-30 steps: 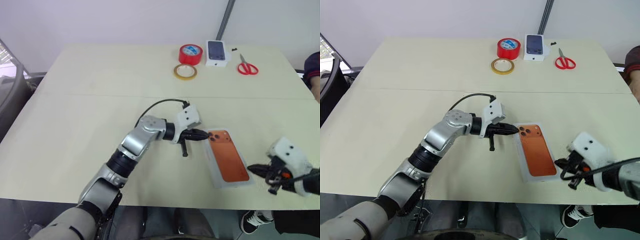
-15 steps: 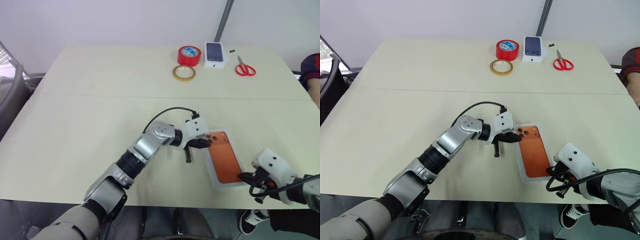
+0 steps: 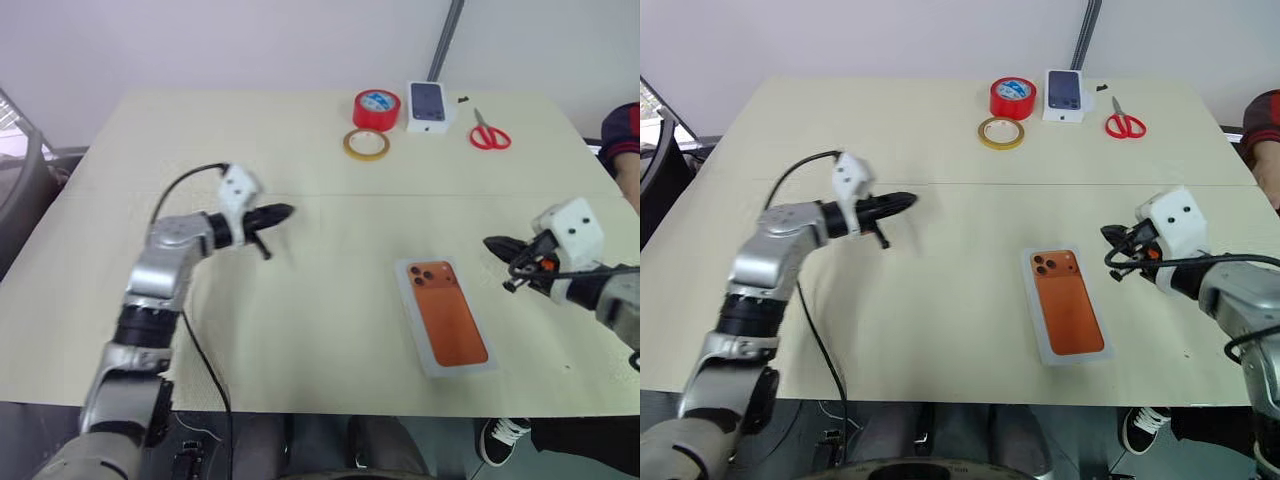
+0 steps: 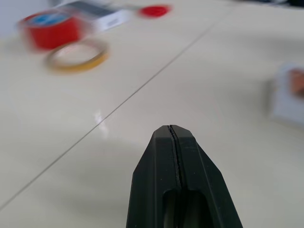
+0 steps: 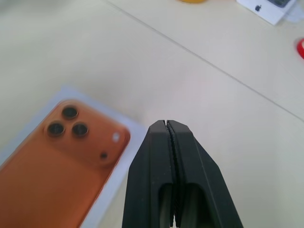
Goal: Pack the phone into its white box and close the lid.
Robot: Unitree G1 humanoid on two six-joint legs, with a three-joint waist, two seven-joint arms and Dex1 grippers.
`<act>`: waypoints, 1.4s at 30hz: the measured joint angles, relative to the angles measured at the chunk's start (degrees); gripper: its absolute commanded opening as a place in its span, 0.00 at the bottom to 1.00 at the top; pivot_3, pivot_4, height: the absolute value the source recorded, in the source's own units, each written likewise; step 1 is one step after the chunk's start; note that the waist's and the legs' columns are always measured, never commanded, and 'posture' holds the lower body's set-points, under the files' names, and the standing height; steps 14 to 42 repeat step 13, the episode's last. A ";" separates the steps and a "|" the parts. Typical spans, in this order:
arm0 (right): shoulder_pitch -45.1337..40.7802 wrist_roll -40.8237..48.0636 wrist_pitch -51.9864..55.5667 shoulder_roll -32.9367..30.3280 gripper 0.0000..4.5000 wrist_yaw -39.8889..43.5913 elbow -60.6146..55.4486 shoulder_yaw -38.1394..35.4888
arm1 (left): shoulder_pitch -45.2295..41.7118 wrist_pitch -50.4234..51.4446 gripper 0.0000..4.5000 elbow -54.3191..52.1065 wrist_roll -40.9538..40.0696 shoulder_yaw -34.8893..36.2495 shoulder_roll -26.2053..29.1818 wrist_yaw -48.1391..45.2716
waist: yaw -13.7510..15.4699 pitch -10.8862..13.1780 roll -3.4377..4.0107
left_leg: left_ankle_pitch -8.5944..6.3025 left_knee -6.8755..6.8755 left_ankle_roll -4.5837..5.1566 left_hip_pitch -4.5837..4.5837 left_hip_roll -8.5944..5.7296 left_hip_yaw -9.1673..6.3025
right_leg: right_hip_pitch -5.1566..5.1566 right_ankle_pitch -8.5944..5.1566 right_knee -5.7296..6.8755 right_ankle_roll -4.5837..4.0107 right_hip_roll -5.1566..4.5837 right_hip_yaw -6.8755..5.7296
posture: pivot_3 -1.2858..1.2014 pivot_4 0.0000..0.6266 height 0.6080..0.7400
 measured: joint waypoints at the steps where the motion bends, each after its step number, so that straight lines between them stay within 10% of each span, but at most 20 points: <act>1: -1.93 -0.03 -0.44 0.66 0.01 -0.08 1.14 1.55 | 1.52 0.04 0.00 -0.19 -0.41 1.37 1.50 0.16 | -0.05 0.00 0.00 | 0.00 0.01 0.00 0.00 0.00 0.00 | 0.00 0.00 0.00 0.00 0.00 0.00 | 0.52 0.24 1.00; 42: -7.24 -1.56 -4.60 2.93 0.01 0.79 7.81 8.90 | 10.77 -0.61 0.00 -1.71 -2.57 9.04 7.68 3.34 | 0.05 0.02 0.01 | -0.01 -0.01 0.02 -0.03 -0.01 0.01 | -0.05 0.00 0.05 0.00 -0.09 -0.03 | 0.52 0.24 1.00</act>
